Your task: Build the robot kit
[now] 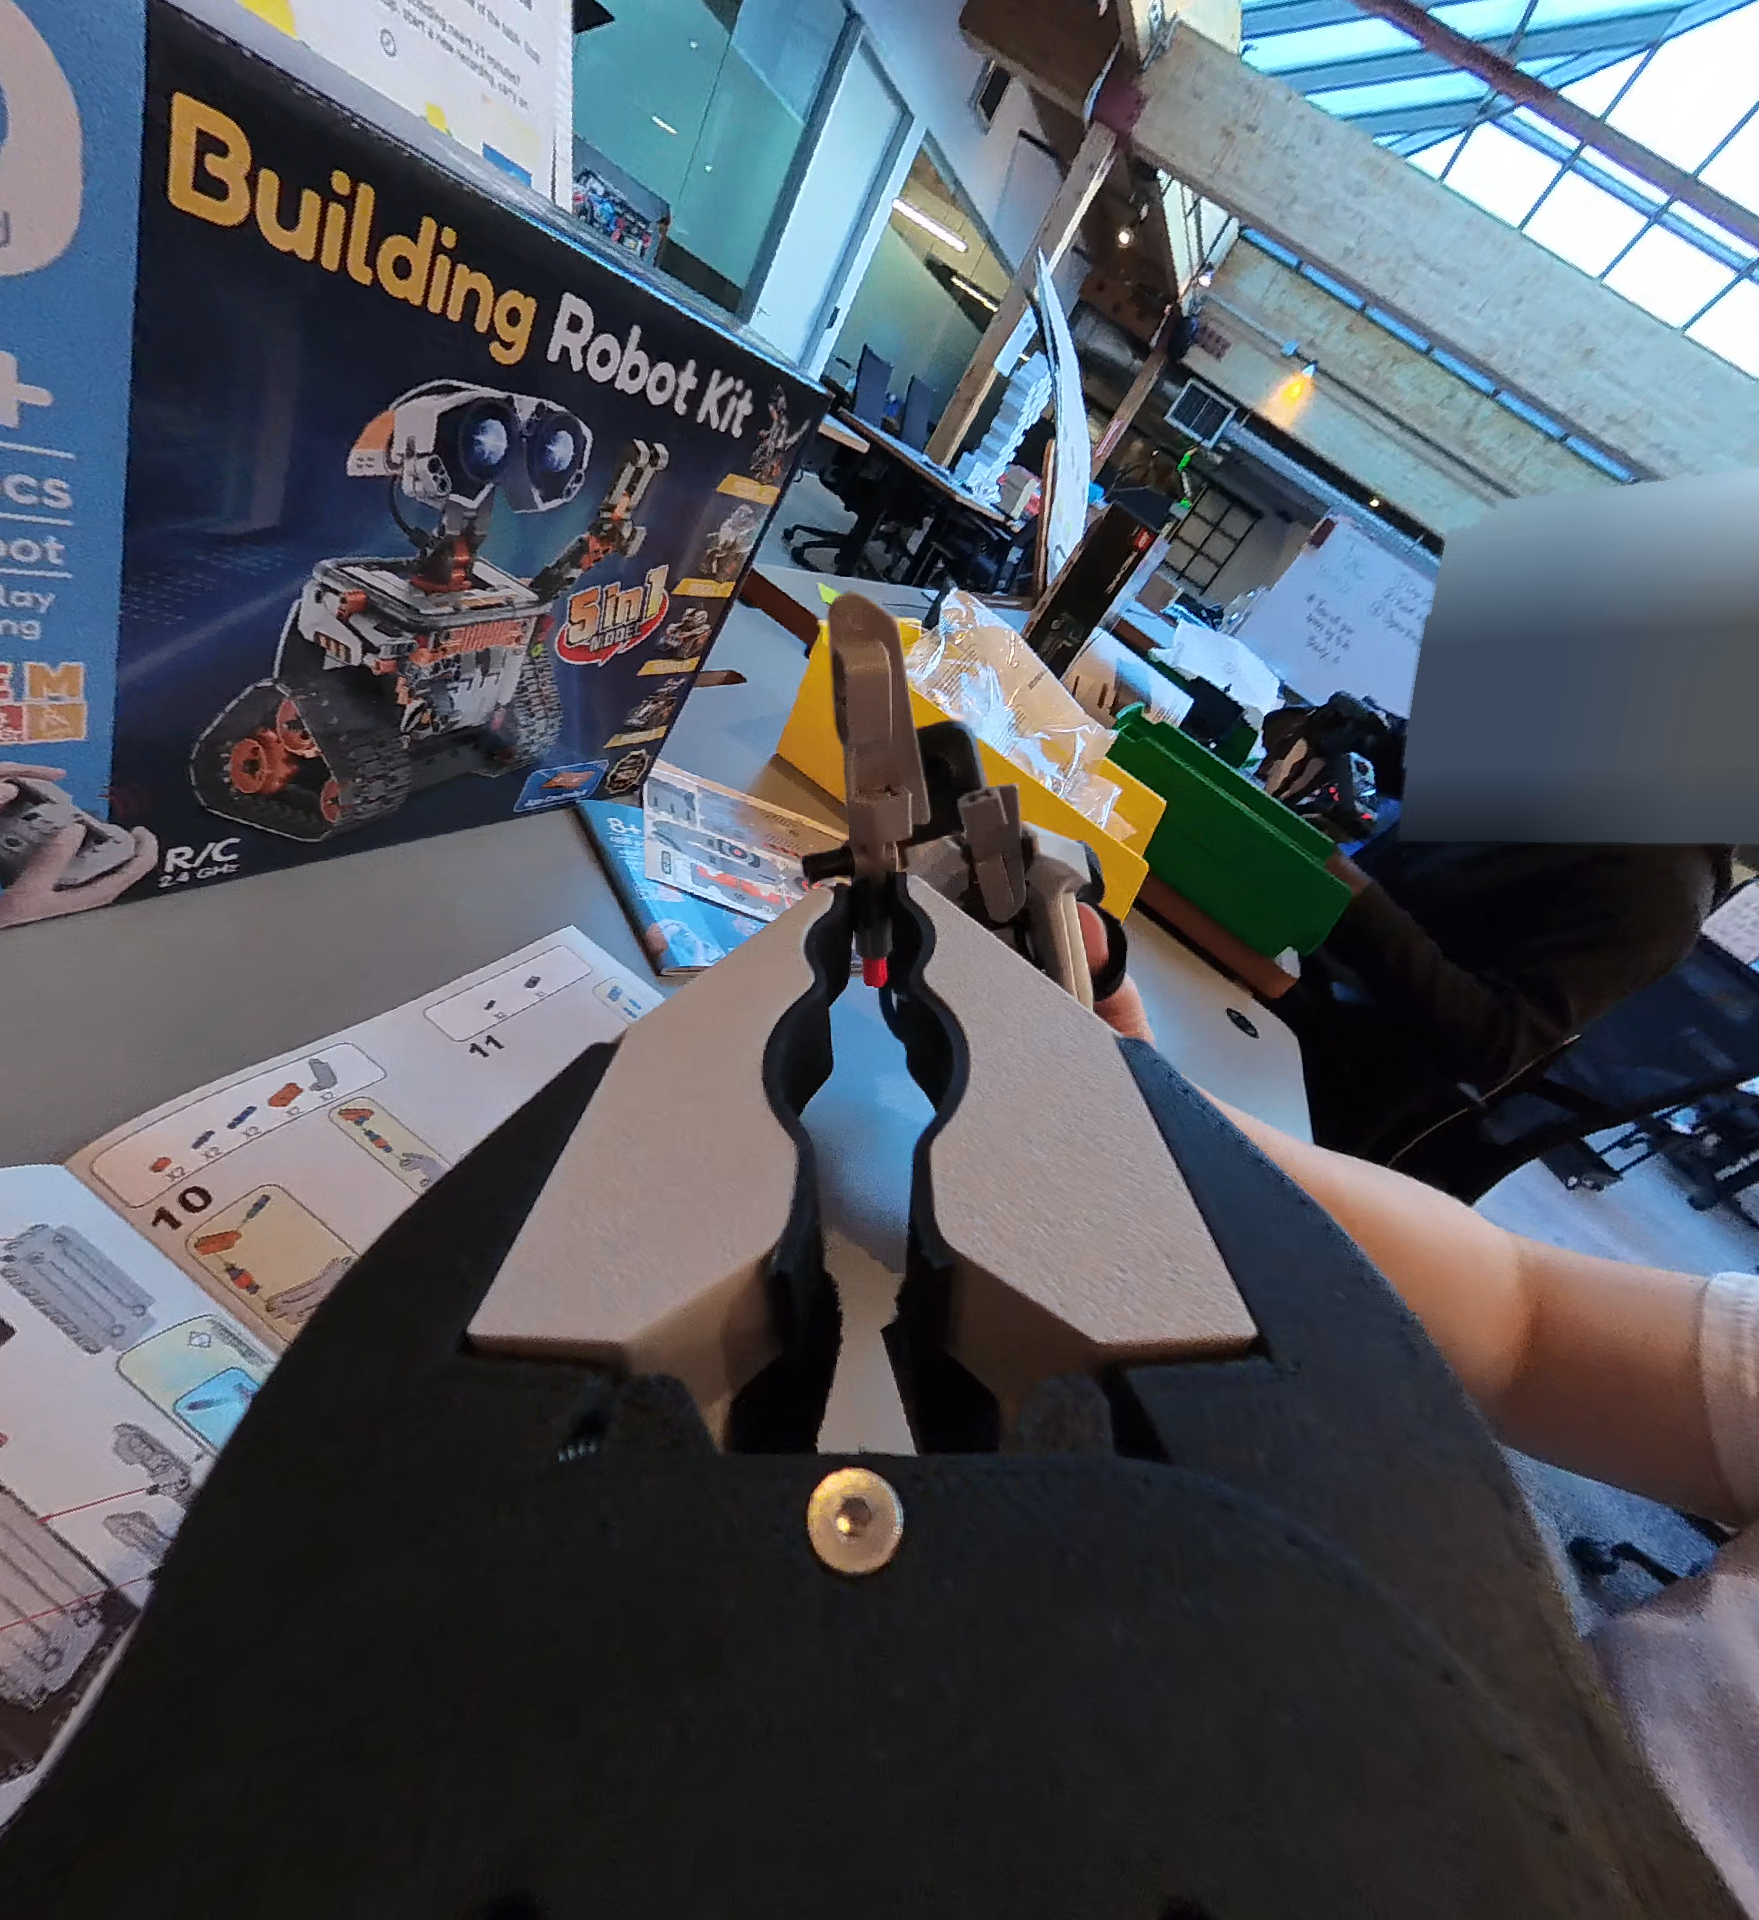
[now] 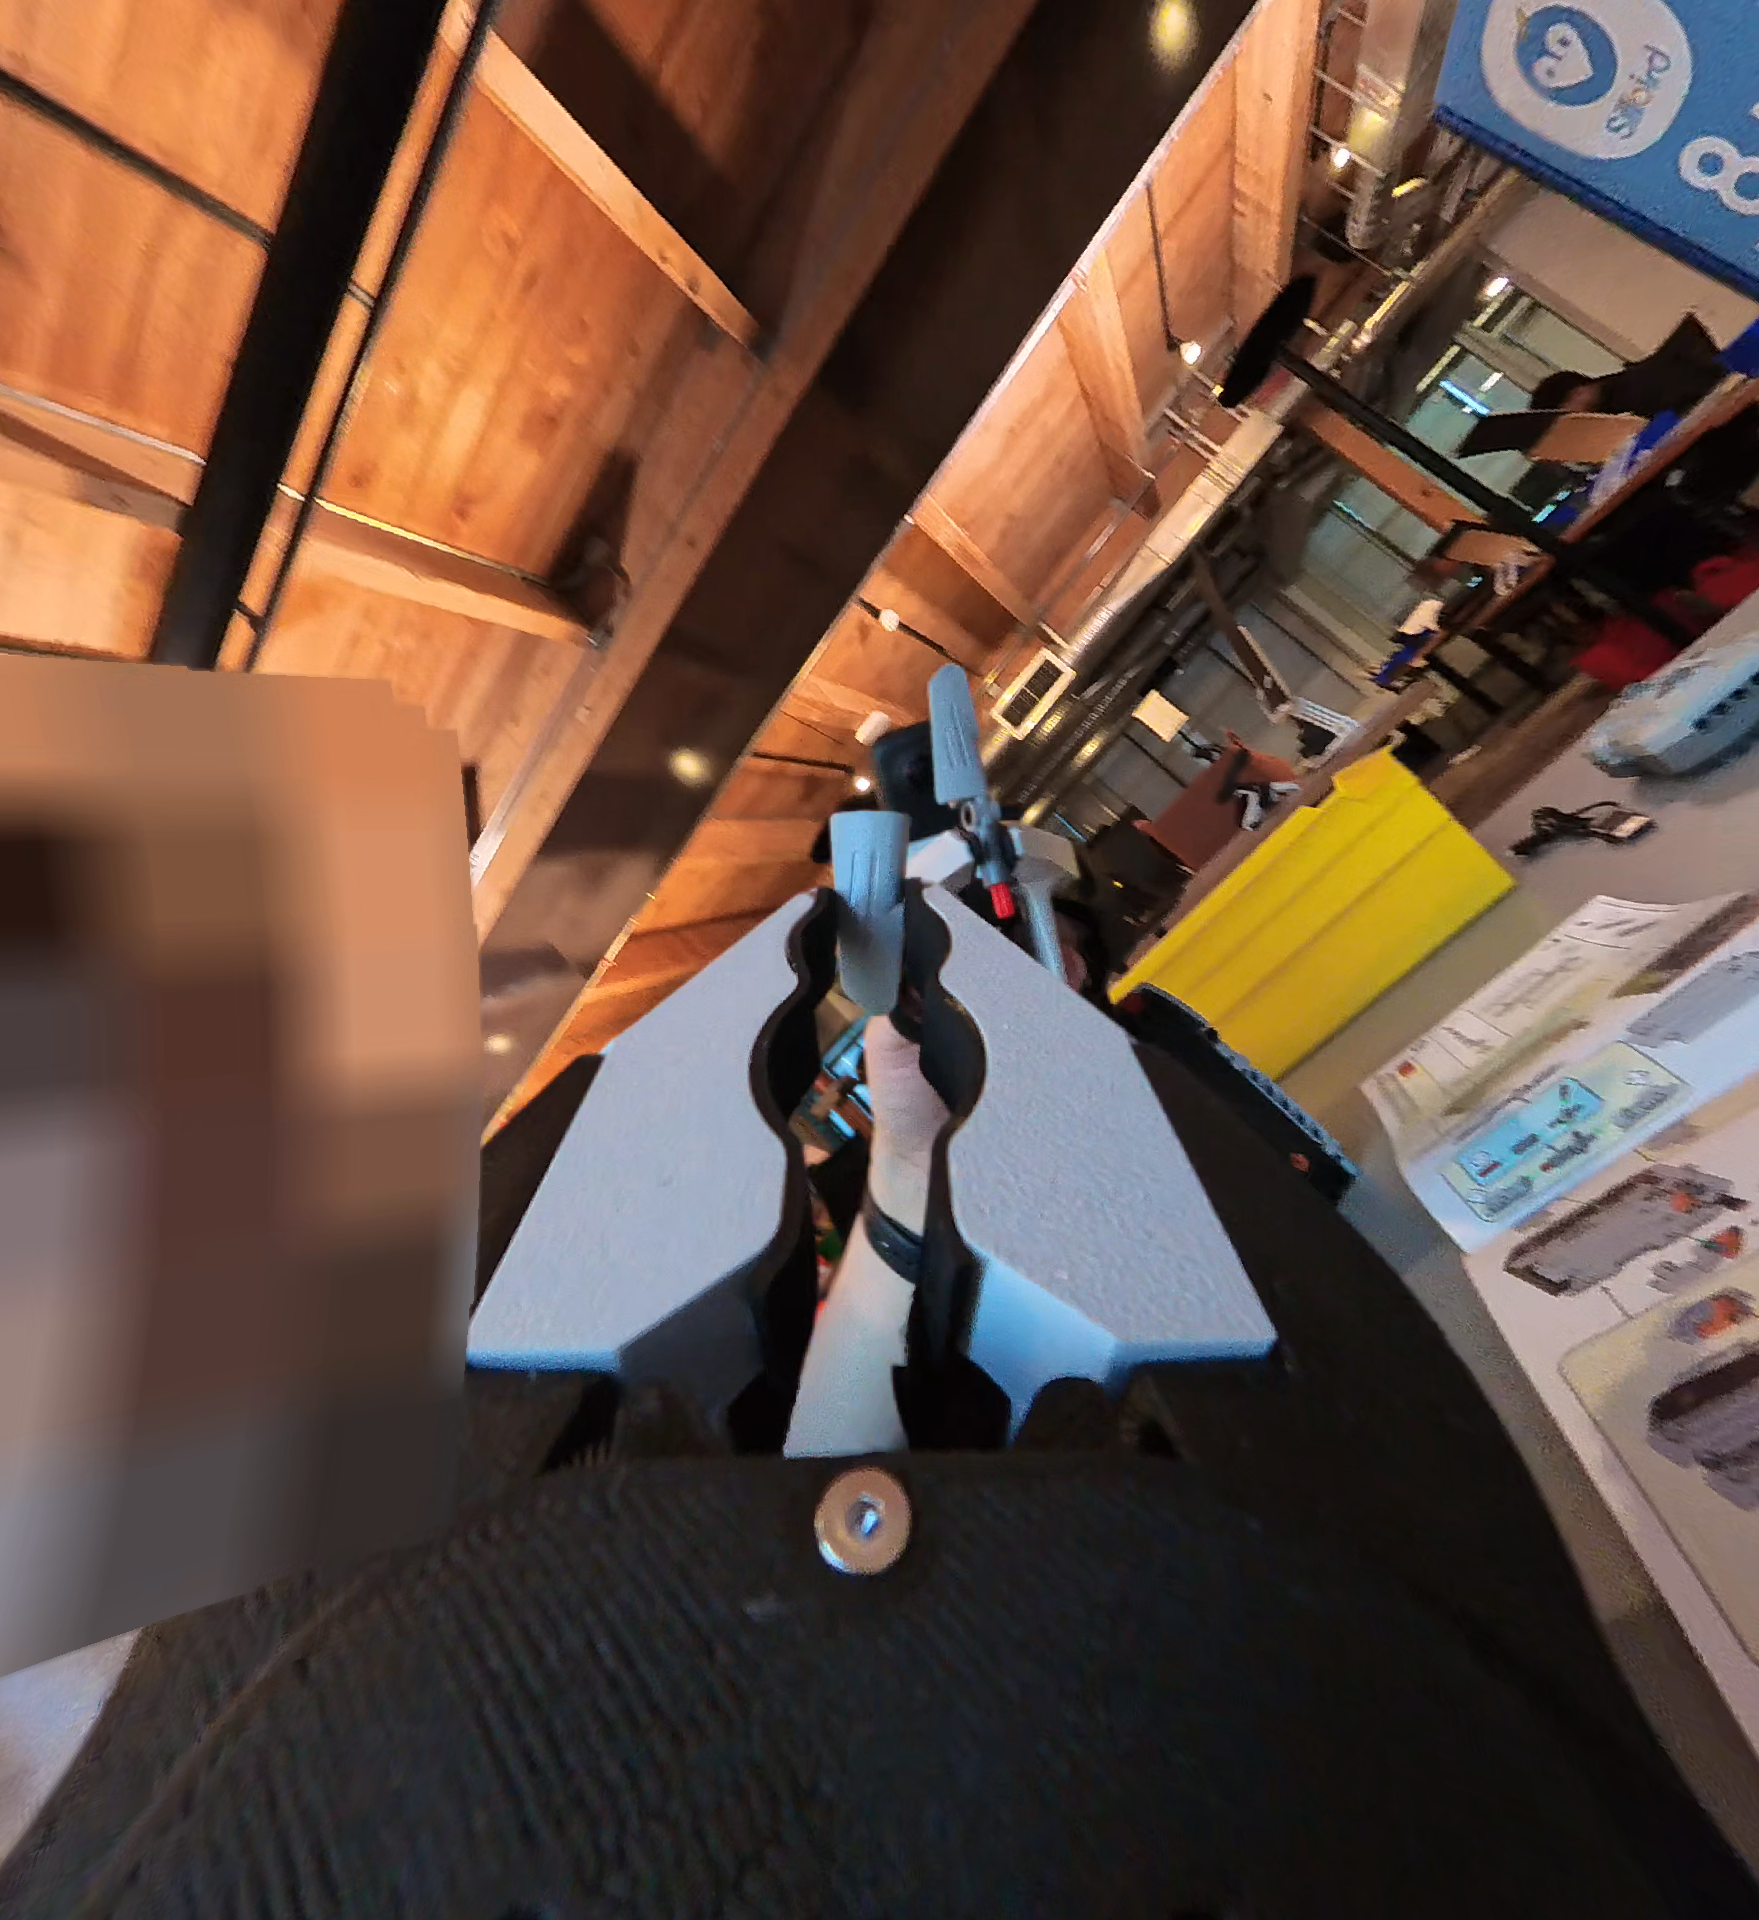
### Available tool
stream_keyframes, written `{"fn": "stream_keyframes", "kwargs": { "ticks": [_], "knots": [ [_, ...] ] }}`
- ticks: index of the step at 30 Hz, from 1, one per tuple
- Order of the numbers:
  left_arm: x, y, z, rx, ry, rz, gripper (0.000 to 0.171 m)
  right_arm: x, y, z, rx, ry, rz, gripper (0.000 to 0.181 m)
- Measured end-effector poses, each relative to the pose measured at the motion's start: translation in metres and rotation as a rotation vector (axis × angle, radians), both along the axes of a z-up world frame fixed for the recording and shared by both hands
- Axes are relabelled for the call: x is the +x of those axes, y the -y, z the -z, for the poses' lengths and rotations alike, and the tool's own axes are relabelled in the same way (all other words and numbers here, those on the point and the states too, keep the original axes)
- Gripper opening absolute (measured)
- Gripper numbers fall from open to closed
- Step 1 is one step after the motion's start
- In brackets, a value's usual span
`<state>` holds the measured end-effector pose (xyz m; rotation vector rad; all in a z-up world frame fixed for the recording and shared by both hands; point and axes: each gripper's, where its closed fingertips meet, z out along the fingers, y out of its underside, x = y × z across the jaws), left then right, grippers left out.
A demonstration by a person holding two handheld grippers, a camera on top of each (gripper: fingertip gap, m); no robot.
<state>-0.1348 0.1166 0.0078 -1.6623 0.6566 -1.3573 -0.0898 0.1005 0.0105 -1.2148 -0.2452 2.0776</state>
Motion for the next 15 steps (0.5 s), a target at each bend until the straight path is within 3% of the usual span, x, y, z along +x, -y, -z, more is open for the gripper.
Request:
{"fn": "stream_keyframes", "kwargs": {
  "ticks": [5,15],
  "knots": [
    [-0.0003,0.0011,-0.0026,0.000,0.015,0.007,0.004,0.0099,-0.0049,-0.0015,-0.064,-0.088,-0.018,0.011],
    [-0.0033,0.0001,-0.0062,0.001,0.037,0.002,0.004,0.0090,-0.0065,0.0034,-0.087,-0.083,-0.029,0.011]
  ]
}}
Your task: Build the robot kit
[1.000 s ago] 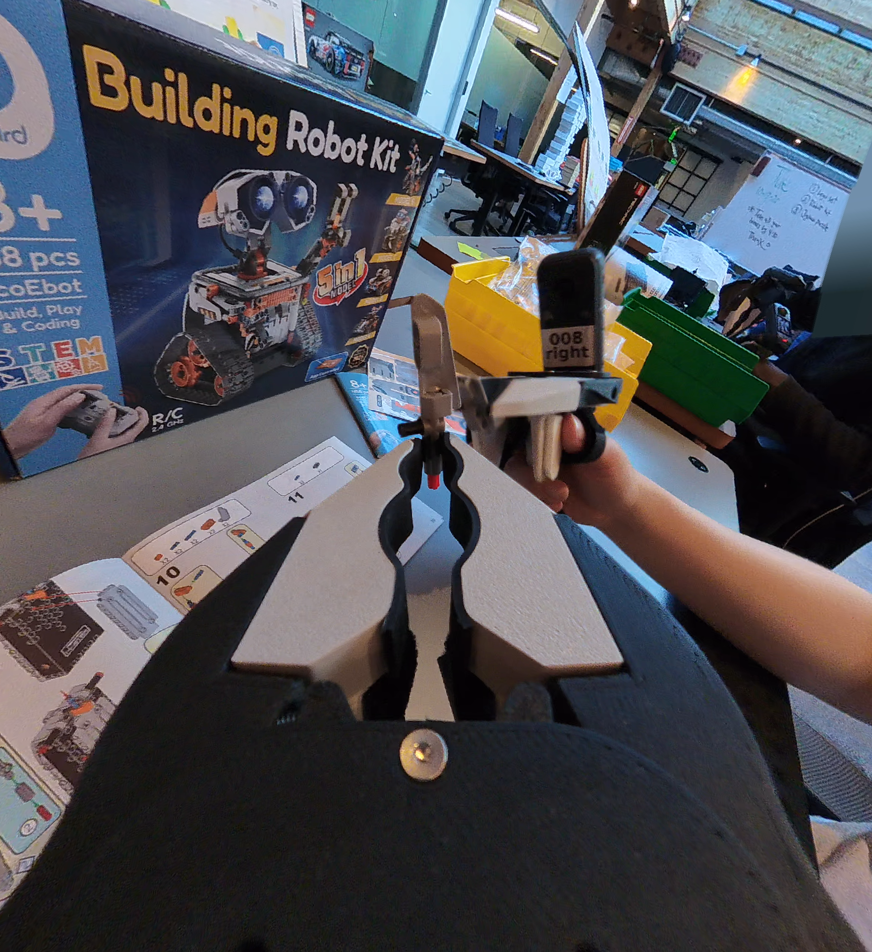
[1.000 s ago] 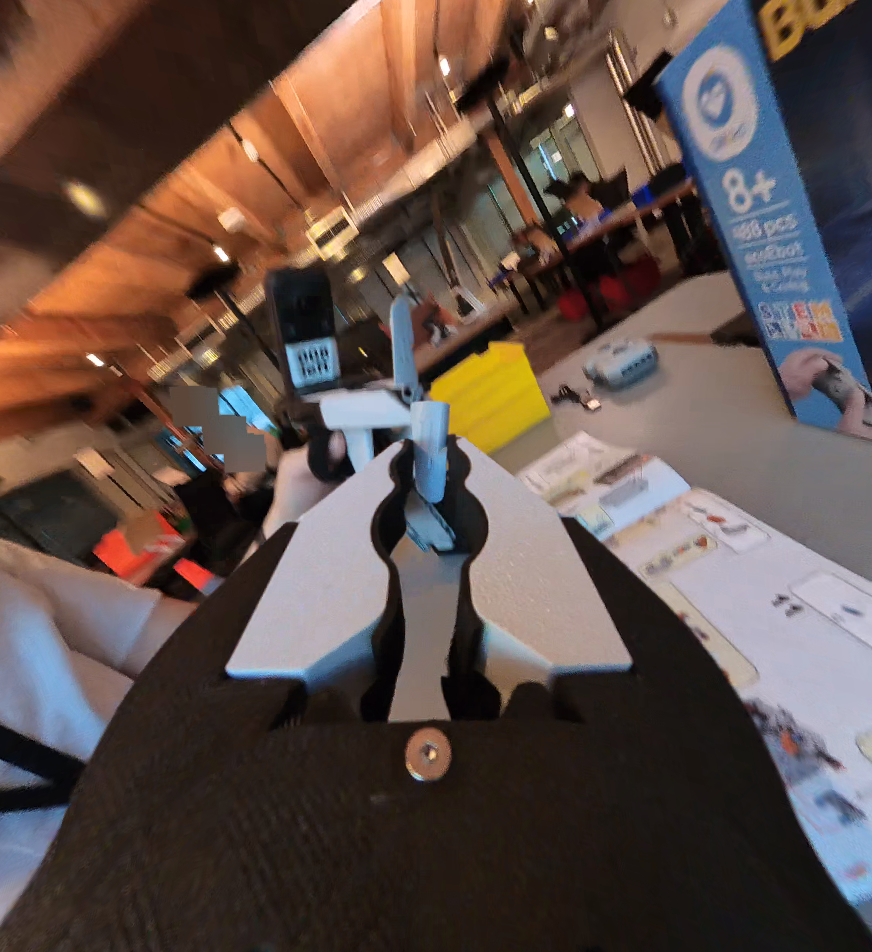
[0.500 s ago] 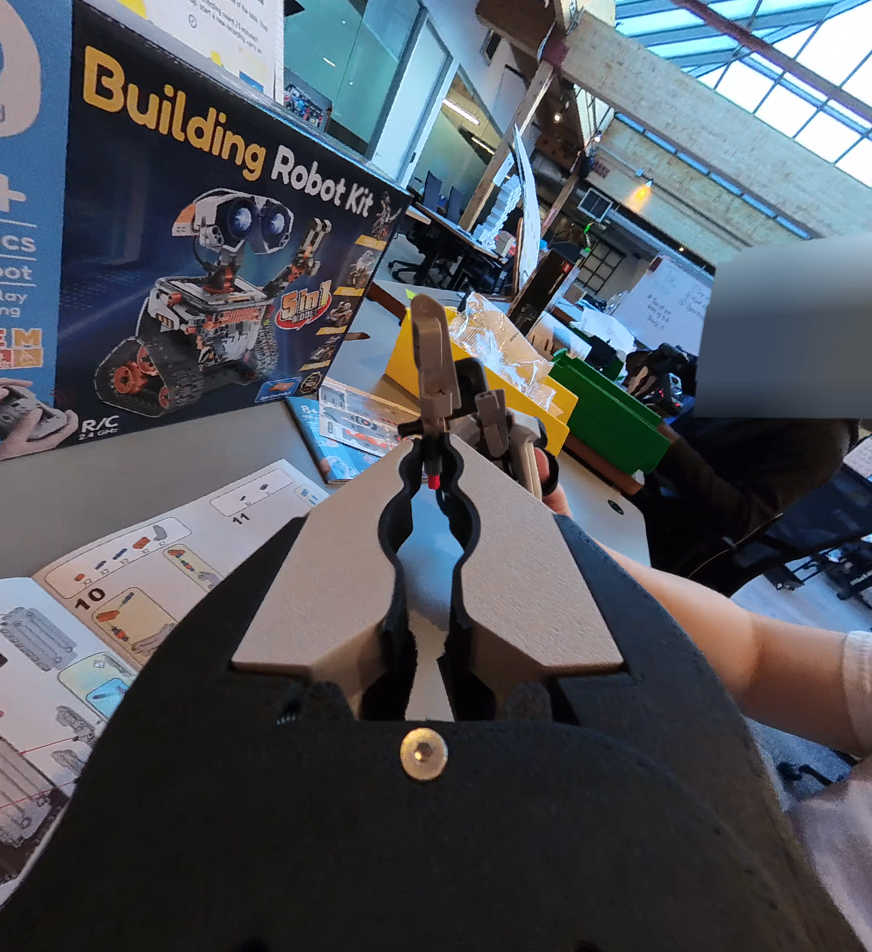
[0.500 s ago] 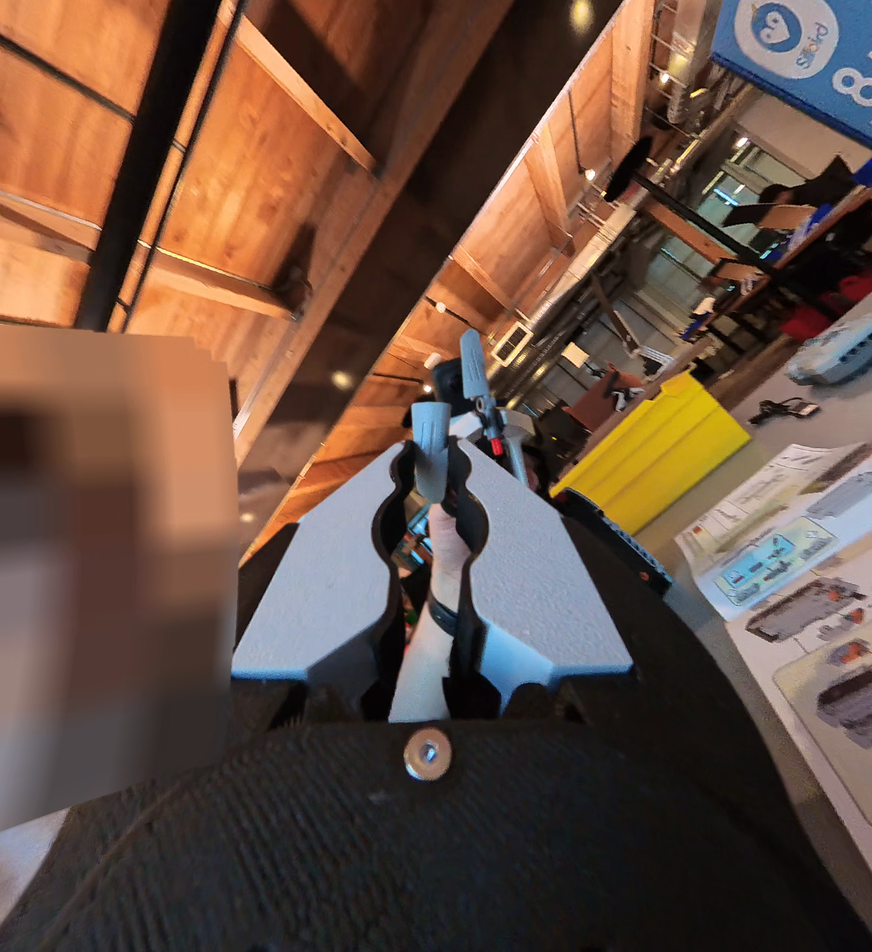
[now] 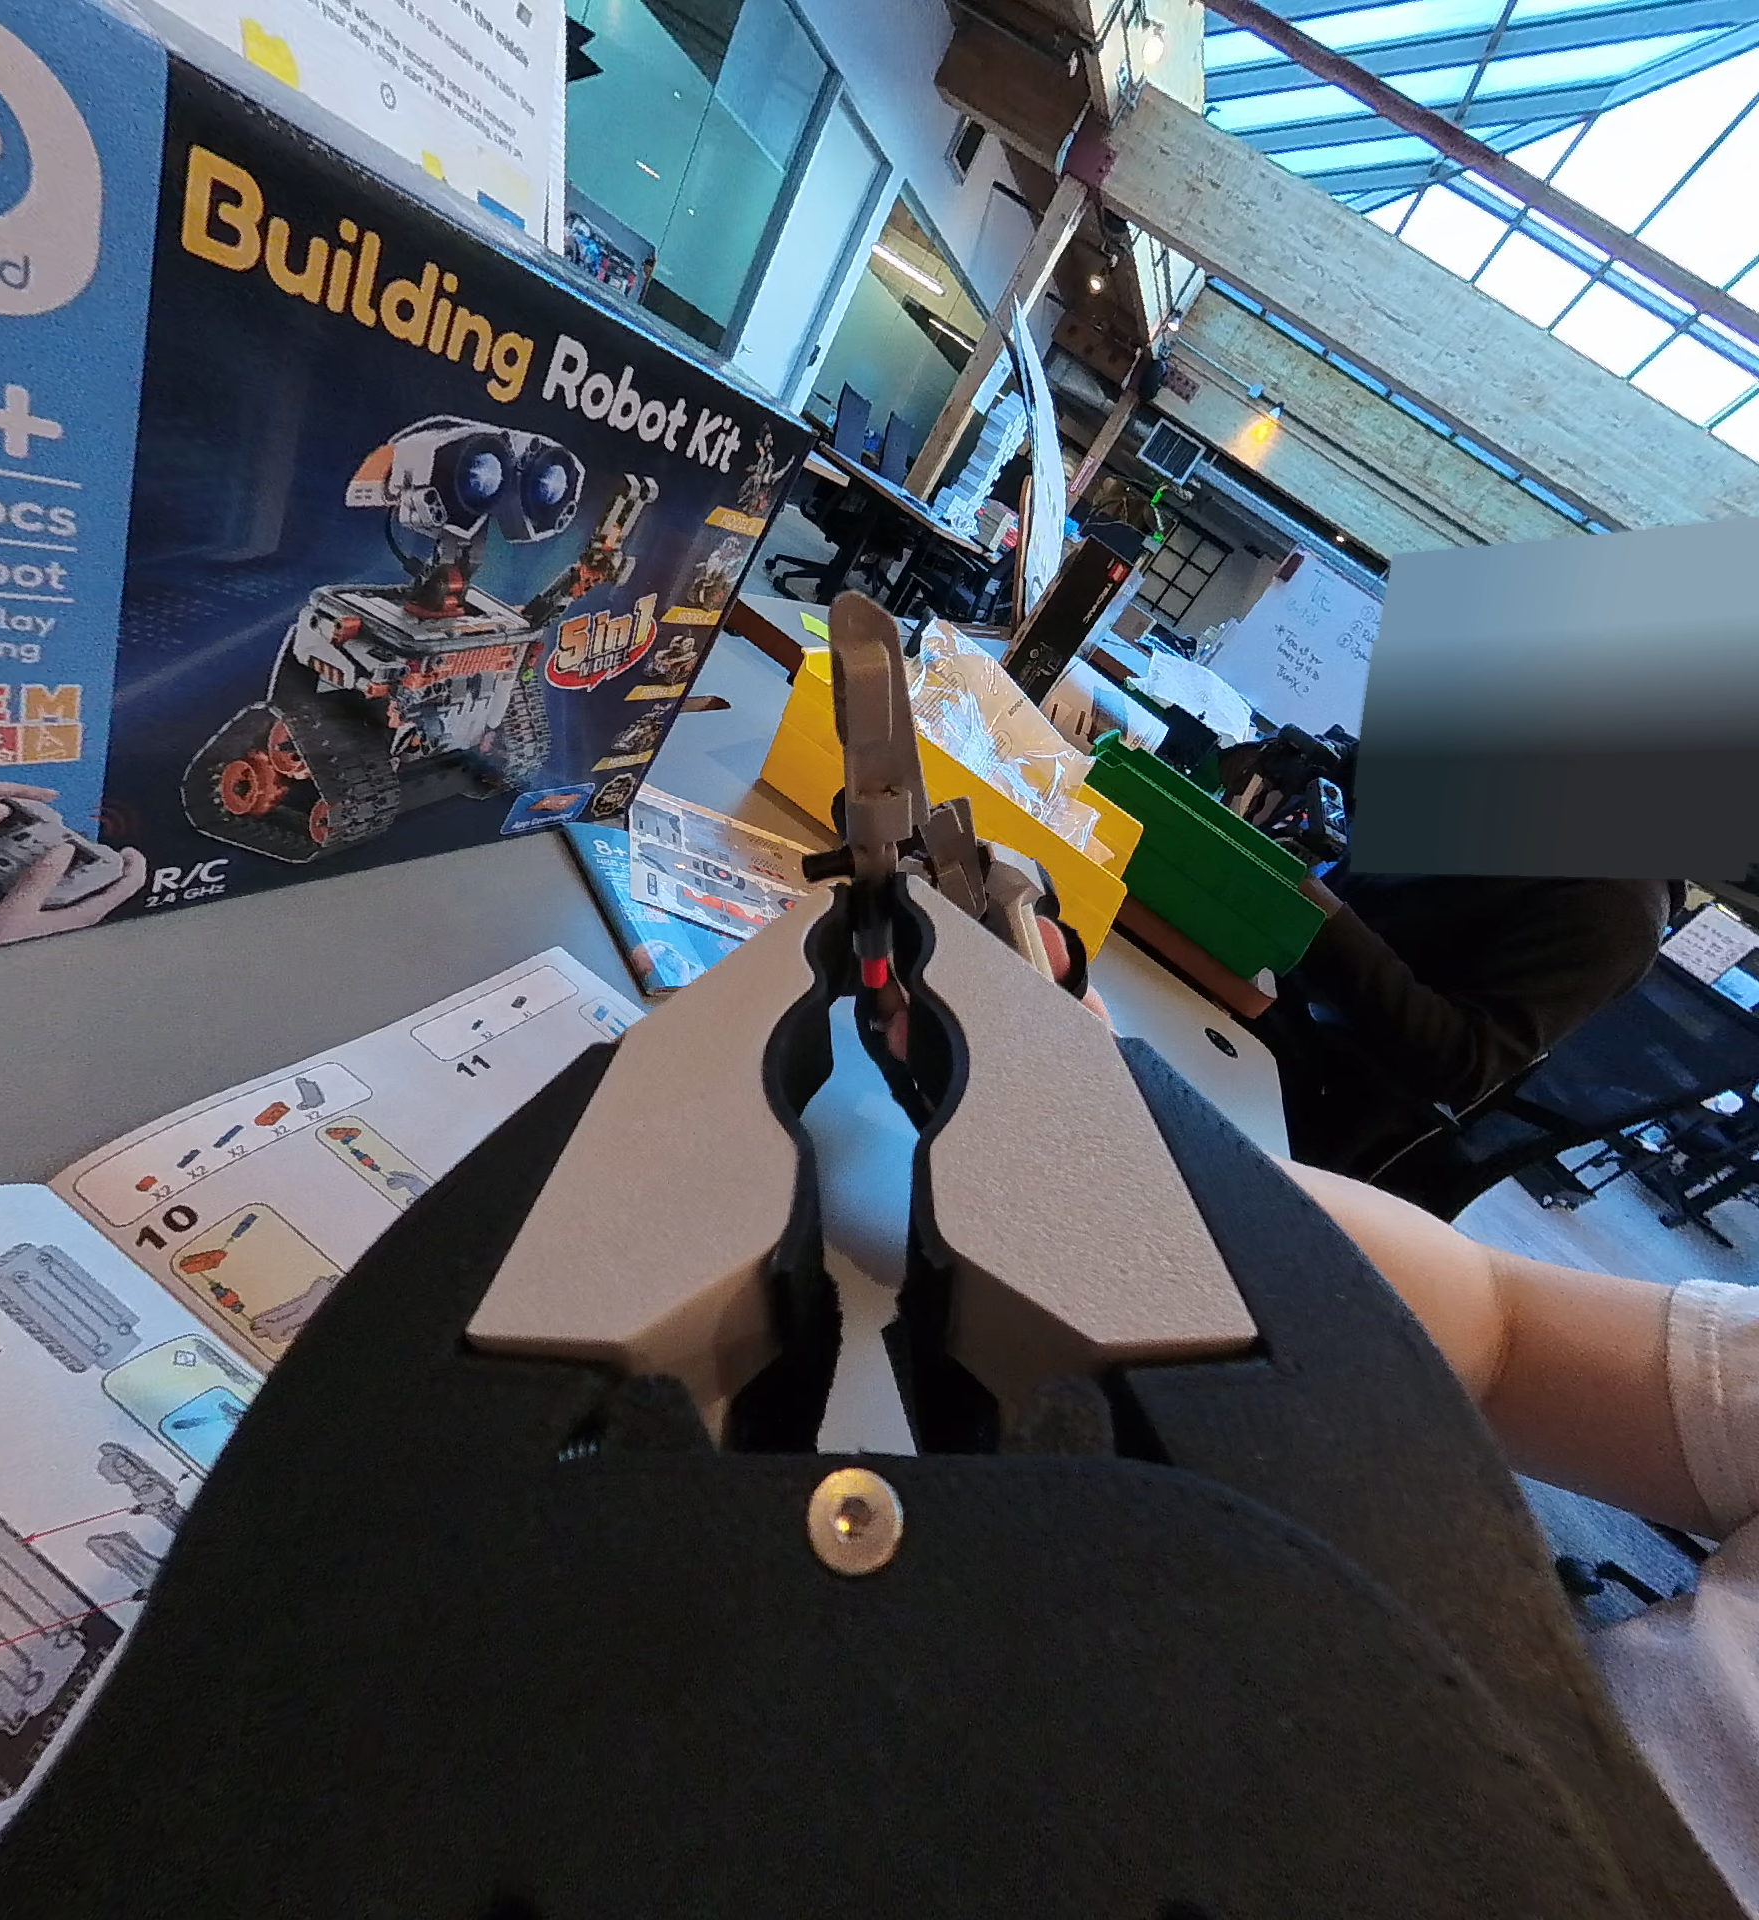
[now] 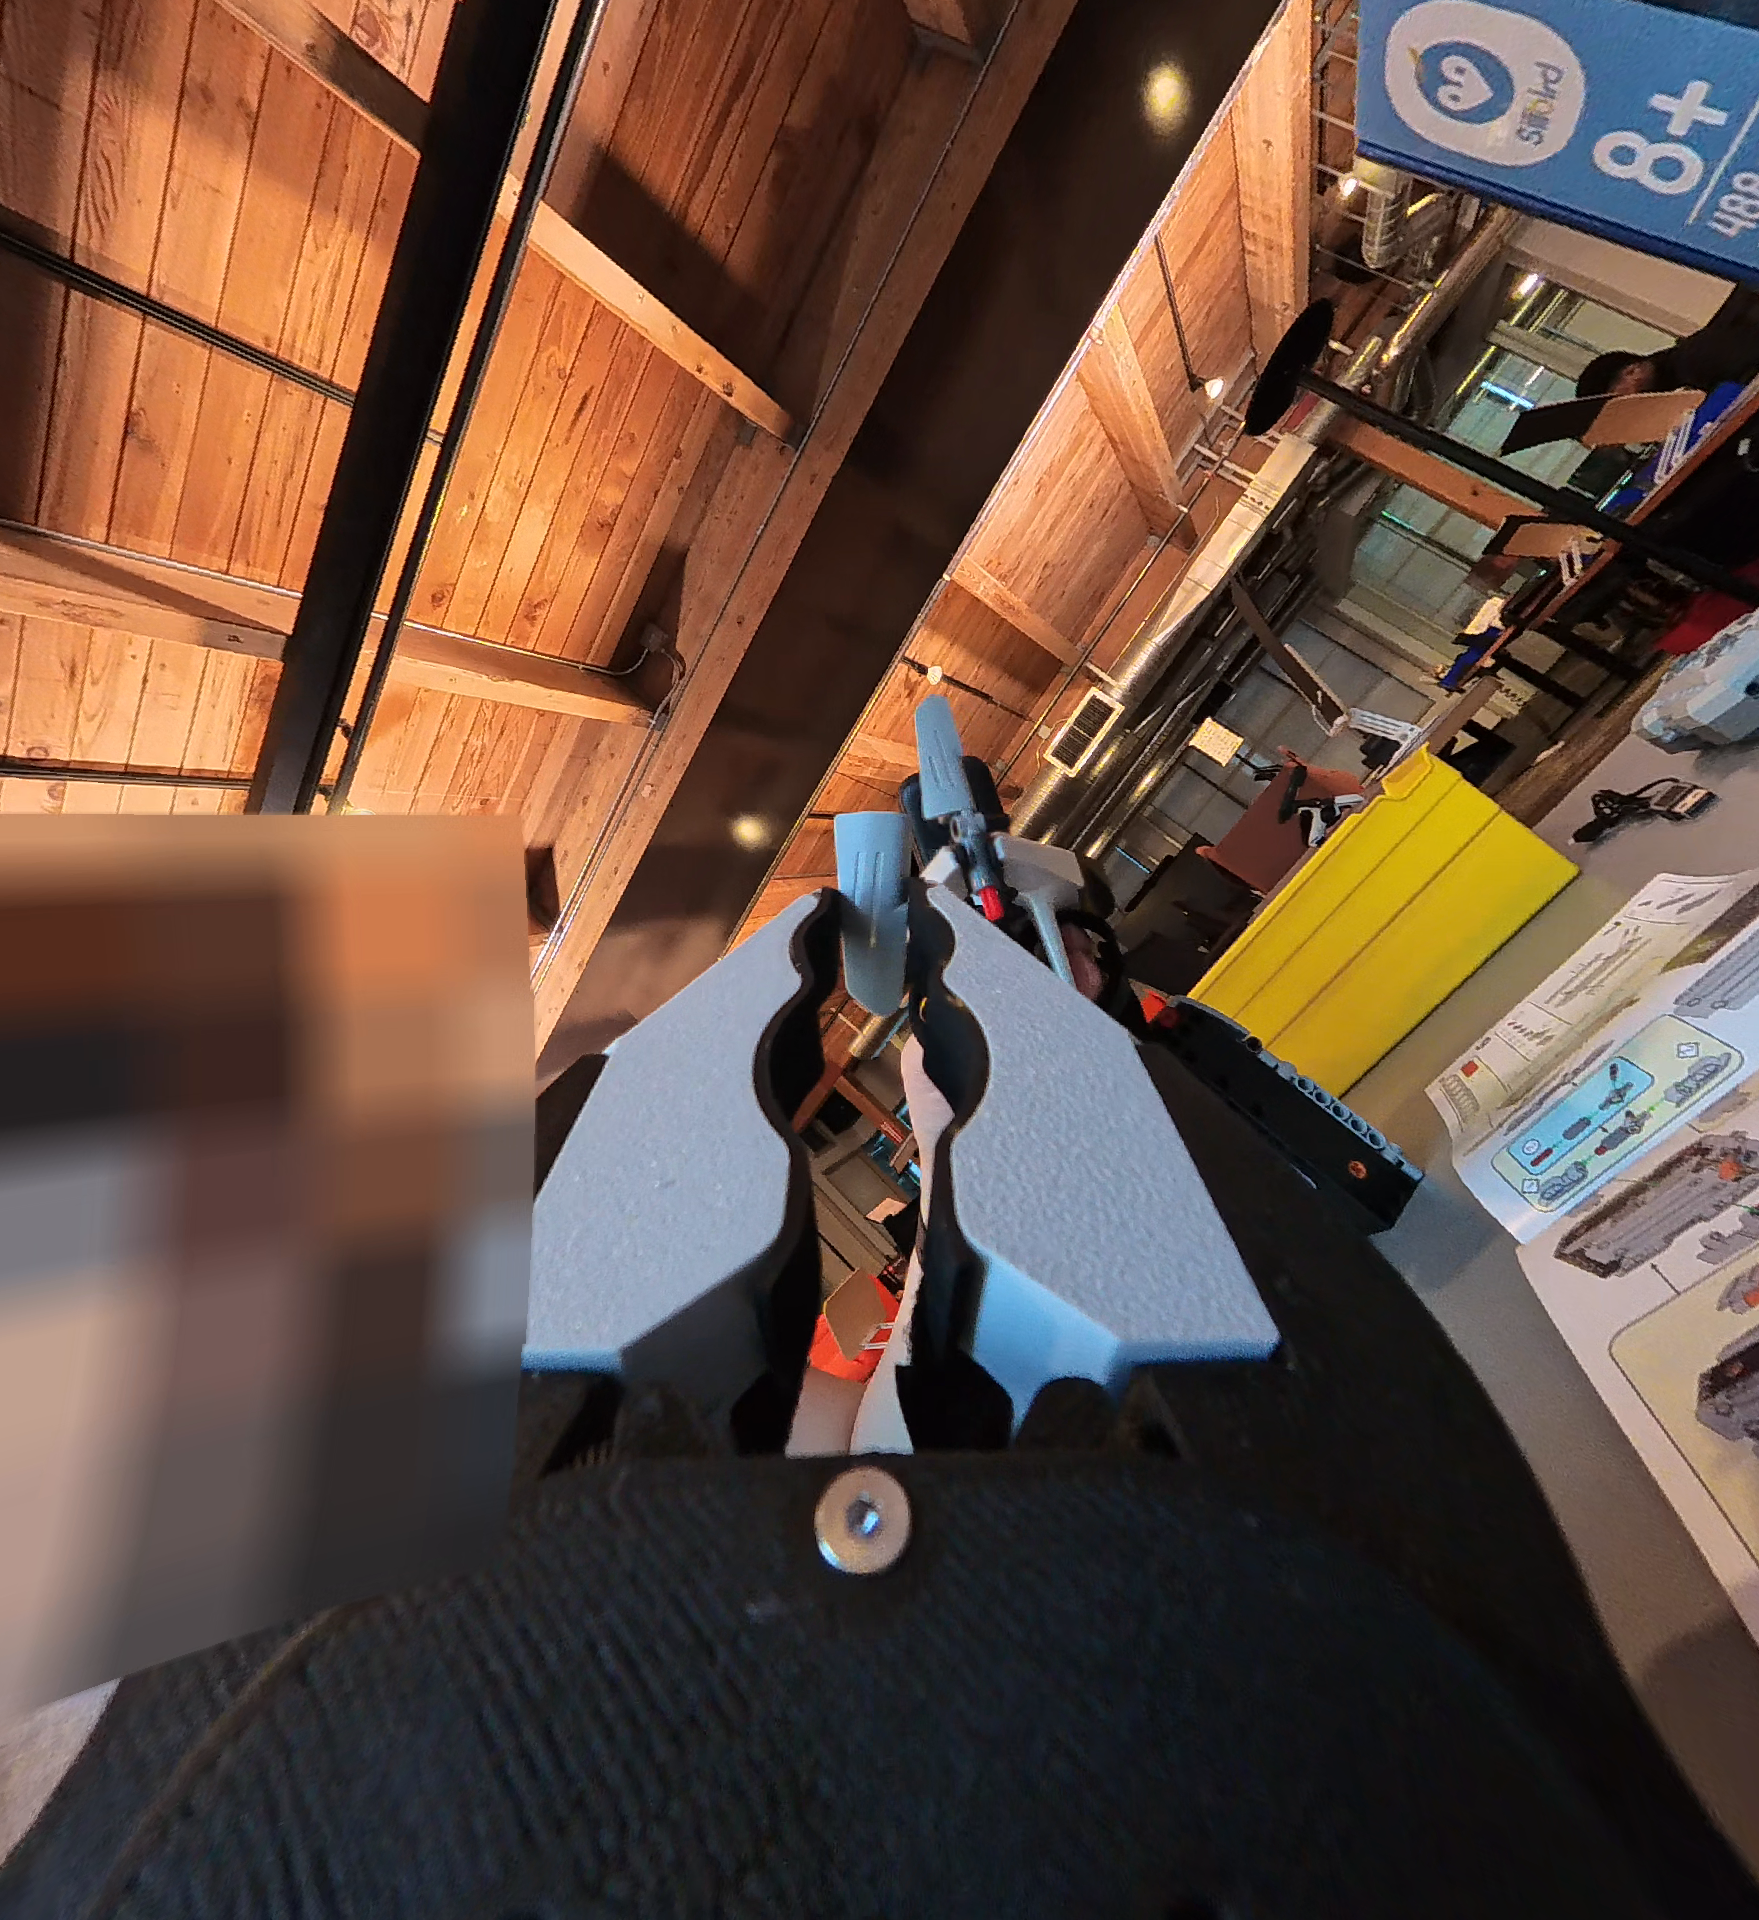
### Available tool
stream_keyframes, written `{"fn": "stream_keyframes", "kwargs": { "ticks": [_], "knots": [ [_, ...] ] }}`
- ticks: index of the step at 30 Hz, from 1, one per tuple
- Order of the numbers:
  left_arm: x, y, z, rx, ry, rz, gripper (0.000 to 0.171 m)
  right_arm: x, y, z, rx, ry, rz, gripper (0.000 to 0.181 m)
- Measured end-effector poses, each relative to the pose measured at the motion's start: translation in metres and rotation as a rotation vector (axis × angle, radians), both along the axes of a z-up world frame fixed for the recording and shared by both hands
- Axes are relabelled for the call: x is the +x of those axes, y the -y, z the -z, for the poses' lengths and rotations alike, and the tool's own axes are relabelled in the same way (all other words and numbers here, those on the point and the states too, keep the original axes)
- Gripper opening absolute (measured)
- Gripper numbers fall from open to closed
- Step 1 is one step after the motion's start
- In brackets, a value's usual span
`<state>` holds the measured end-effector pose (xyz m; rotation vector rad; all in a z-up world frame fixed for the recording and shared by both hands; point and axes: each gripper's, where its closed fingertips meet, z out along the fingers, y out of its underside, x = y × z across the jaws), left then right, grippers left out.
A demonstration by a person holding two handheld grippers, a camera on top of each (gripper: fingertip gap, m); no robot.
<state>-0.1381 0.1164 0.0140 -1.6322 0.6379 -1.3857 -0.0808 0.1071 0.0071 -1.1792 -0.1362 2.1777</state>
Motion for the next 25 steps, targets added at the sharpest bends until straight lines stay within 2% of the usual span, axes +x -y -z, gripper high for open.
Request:
{"fn": "stream_keyframes", "kwargs": {
  "ticks": [8,25],
  "knots": [
    [0.003,0.006,-0.007,-0.014,0.042,0.032,0.004,-0.004,0.001,0.000,0.002,-0.003,0.011,0.011],
    [0.008,0.007,-0.003,-0.046,0.057,0.054,0.005,-0.011,0.012,-0.012,0.034,-0.037,0.000,0.011]
  ]
}}
